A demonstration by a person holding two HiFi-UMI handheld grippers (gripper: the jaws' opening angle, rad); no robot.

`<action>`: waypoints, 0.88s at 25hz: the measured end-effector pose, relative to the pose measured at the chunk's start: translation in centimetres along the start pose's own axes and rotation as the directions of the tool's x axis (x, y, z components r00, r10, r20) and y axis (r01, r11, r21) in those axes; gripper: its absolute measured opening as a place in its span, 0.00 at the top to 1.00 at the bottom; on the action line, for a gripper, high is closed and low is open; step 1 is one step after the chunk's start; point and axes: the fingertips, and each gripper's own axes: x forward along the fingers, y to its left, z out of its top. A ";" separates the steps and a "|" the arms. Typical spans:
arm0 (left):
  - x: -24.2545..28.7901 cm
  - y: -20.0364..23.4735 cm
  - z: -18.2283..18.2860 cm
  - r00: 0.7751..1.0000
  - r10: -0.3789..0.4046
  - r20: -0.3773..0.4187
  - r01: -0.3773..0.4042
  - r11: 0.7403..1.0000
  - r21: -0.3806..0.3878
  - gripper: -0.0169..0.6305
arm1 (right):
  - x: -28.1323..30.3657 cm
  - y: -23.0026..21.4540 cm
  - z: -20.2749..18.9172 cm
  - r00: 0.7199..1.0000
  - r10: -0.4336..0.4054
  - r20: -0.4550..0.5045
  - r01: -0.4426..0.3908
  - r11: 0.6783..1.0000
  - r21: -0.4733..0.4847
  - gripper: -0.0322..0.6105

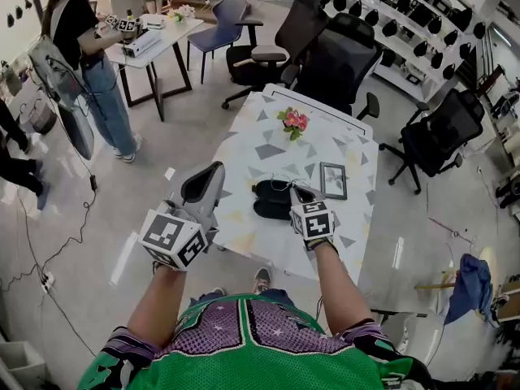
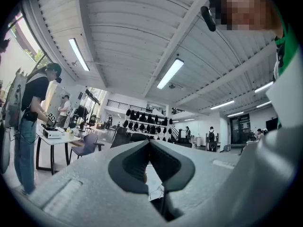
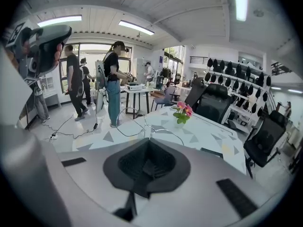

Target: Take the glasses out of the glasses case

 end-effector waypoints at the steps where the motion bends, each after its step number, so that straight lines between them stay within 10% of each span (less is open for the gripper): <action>1: 0.0 -0.1 0.0 1.000 -0.003 0.000 0.003 1.000 0.001 0.95 | -0.4 -0.1 0.3 1.000 -0.004 0.010 0.004 1.000 0.004 0.94; 22: 2.8 -2.2 0.1 0.996 -0.084 -0.029 0.085 0.996 0.027 0.95 | -8.6 -2.3 7.8 0.957 -0.084 0.277 0.053 0.992 0.117 0.95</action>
